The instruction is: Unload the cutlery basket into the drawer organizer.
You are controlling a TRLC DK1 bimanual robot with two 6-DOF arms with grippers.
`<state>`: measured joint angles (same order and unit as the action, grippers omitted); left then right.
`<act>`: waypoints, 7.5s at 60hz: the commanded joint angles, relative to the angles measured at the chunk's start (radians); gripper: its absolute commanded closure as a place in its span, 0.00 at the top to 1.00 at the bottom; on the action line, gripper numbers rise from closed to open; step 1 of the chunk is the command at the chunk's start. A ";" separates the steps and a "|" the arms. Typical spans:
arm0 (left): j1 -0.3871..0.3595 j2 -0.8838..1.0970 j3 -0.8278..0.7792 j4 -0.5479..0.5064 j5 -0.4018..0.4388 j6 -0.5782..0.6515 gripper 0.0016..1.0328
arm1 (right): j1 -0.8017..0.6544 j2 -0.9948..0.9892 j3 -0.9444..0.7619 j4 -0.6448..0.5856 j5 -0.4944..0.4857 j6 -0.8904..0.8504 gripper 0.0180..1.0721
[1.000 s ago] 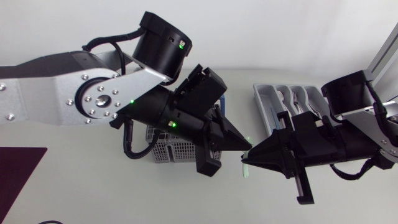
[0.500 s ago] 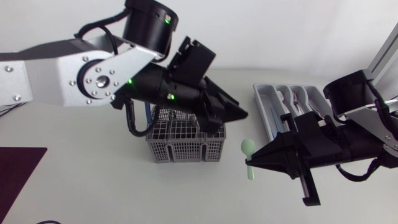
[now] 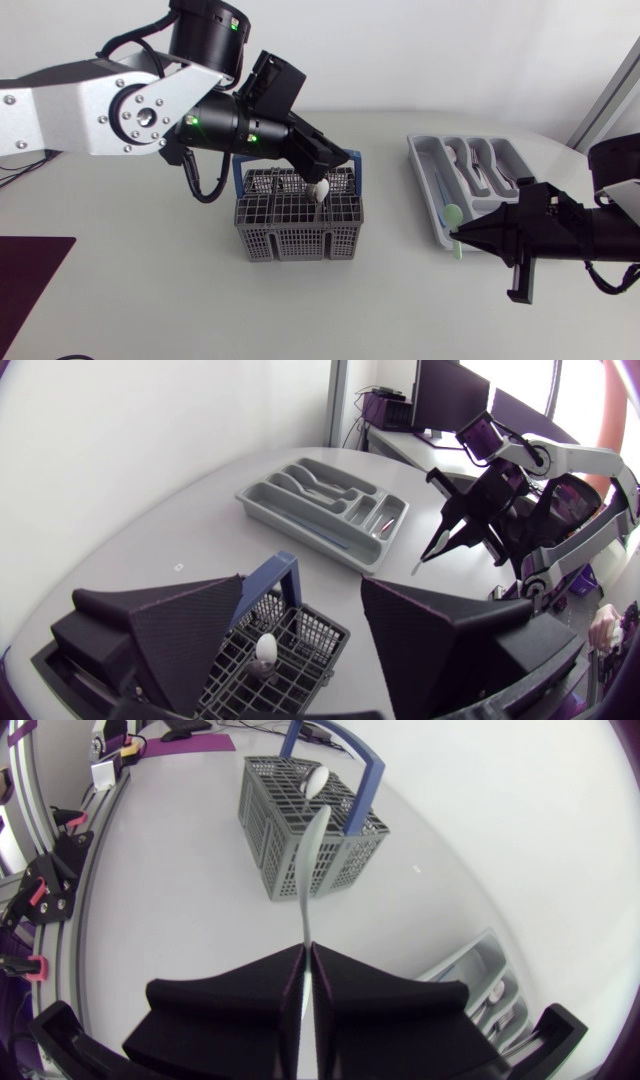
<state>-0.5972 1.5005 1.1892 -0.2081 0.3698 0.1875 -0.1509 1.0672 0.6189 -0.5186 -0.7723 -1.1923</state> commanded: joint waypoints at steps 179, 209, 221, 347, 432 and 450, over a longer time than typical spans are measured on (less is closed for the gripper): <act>-0.012 -0.002 -0.151 -0.128 -0.235 0.527 0.93 | 0.186 0.017 -0.053 0.307 0.231 0.430 0.88; -0.004 -0.026 -0.192 -0.126 -0.233 0.523 0.93 | 0.521 0.165 0.188 0.230 0.225 0.810 0.88; -0.004 -0.033 -0.197 -0.126 -0.232 0.518 0.93 | 0.579 0.292 0.308 0.200 0.205 0.987 0.88; 0.059 -0.103 -0.277 -0.108 -0.210 0.532 0.93 | 0.771 0.599 0.513 0.324 0.507 1.218 0.27; 0.062 -0.102 -0.290 -0.091 -0.201 0.530 0.93 | 0.775 0.467 0.410 0.413 0.513 1.223 0.05; 0.063 -0.108 -0.298 -0.091 -0.201 0.529 0.93 | 0.717 0.445 0.406 0.416 0.363 1.269 0.05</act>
<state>-0.5438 1.4086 0.9222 -0.3054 0.1593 0.7044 0.5728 1.5417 1.0576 -0.1139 -0.3973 0.0425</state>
